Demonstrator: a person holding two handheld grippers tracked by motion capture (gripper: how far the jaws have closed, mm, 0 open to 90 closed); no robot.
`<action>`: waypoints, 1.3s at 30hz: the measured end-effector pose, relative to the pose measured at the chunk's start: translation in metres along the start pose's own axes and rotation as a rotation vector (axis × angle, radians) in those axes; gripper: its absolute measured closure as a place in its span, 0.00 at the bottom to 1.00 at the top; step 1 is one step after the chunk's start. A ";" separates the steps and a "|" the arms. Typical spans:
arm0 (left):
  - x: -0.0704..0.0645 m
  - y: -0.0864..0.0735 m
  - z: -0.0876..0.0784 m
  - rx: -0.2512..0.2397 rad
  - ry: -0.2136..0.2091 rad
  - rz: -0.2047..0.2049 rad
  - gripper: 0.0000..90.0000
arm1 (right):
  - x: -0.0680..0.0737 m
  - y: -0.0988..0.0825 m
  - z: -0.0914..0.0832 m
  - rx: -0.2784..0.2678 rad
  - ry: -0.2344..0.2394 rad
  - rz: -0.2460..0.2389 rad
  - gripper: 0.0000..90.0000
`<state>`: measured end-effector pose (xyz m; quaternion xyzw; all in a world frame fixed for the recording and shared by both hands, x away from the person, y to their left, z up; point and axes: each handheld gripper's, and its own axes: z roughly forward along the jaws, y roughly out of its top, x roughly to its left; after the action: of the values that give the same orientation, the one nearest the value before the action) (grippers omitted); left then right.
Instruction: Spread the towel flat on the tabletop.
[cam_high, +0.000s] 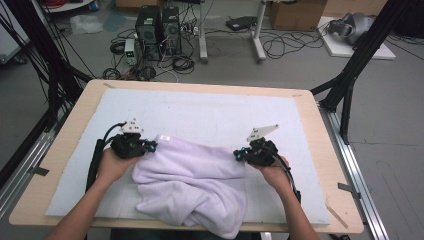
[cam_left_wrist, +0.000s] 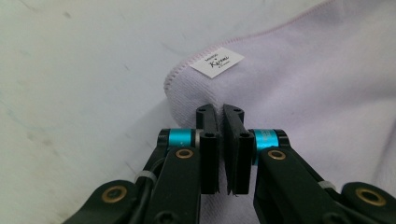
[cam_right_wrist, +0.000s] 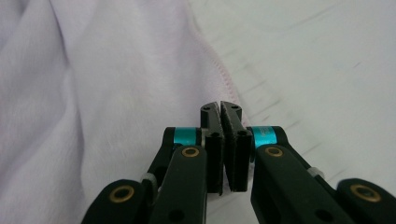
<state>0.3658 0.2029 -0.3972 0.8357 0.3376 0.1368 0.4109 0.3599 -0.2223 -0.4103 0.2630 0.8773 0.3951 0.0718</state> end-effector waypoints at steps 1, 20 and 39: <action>0.000 0.000 0.000 0.000 0.000 0.000 0.95 | -0.005 0.007 -0.003 -0.003 -0.005 0.006 0.98; 0.038 0.059 0.018 -0.036 0.159 -0.057 0.63 | -0.066 0.061 0.000 -0.064 -0.163 0.112 0.62; -0.022 -0.040 -0.022 -0.036 -0.070 0.091 0.57 | 0.025 -0.013 -0.027 -0.087 -0.030 0.027 0.51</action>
<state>0.3204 0.2185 -0.4135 0.8470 0.2819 0.1323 0.4309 0.3246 -0.2342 -0.3999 0.2776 0.8544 0.4296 0.0911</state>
